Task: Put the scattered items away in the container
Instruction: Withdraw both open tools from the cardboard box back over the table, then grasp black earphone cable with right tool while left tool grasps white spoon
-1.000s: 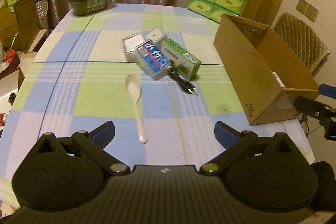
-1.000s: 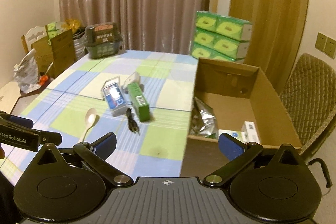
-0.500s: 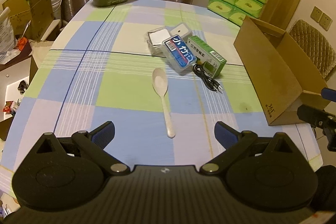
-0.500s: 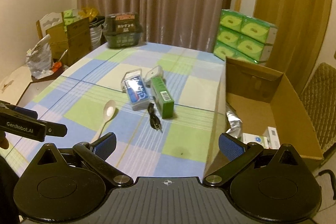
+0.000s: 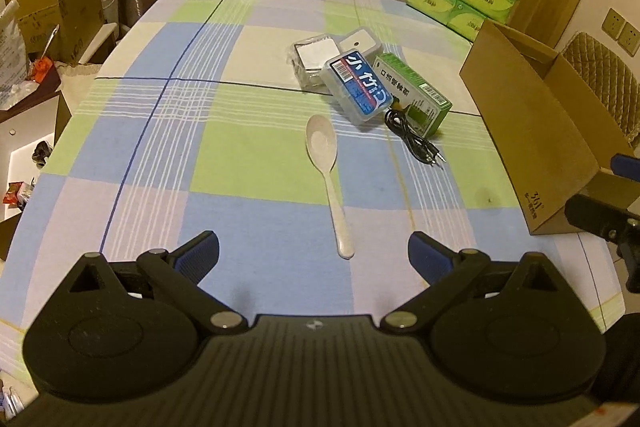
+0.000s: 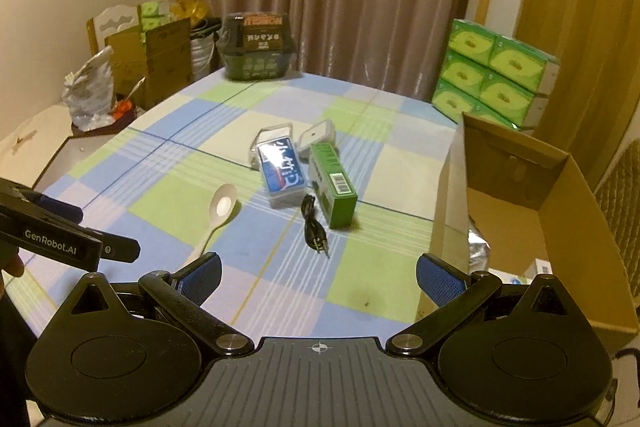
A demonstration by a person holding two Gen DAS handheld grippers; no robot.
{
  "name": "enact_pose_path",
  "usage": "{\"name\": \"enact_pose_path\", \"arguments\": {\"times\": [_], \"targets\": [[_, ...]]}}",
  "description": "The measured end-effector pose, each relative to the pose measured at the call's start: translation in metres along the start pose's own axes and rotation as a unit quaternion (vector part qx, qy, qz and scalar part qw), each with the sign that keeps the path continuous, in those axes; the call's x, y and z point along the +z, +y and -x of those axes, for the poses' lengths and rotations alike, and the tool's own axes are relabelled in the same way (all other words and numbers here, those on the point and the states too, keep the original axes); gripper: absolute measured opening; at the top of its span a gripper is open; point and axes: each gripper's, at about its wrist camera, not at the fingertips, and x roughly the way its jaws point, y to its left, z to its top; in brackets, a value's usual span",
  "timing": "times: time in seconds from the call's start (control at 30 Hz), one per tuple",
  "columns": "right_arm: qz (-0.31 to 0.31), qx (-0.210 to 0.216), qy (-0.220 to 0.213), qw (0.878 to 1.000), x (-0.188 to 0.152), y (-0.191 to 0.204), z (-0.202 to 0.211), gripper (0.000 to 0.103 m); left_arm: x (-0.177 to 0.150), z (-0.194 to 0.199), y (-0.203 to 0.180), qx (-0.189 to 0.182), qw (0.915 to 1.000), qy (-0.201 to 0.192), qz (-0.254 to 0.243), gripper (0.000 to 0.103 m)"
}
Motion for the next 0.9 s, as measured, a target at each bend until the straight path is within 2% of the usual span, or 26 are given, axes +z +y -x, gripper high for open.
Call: {"name": "enact_pose_path", "arguments": {"times": [0.27,0.37,0.47,0.53,0.67,0.9], "targets": [[0.018,0.019,0.021,0.999,0.006,0.003,-0.032,0.101,0.008,-0.020,0.009,0.006,0.9998,0.013,-0.010,0.097],[0.026,0.023,0.029,0.999,0.009,0.005,-0.050,0.100,0.013,-0.029,0.011,0.002,0.9997,0.017,-0.016,0.093],[0.025,0.027,0.041,0.998,0.011,0.003,-0.069,0.084,0.018,-0.040,0.011,-0.005,0.9994,0.023,-0.023,0.089],[0.021,0.031,0.051,0.998,0.012,-0.001,-0.084,0.079,0.020,-0.048,0.011,-0.008,0.9992,0.030,-0.028,0.081],[0.018,0.031,0.065,0.997,0.012,-0.011,-0.110,0.067,0.024,-0.066,0.007,-0.021,0.9983,0.041,-0.037,0.076],[0.006,0.033,0.079,0.996,0.012,-0.024,-0.146,0.057,0.034,-0.099,-0.004,-0.037,0.9960,0.057,-0.057,0.054]]}}
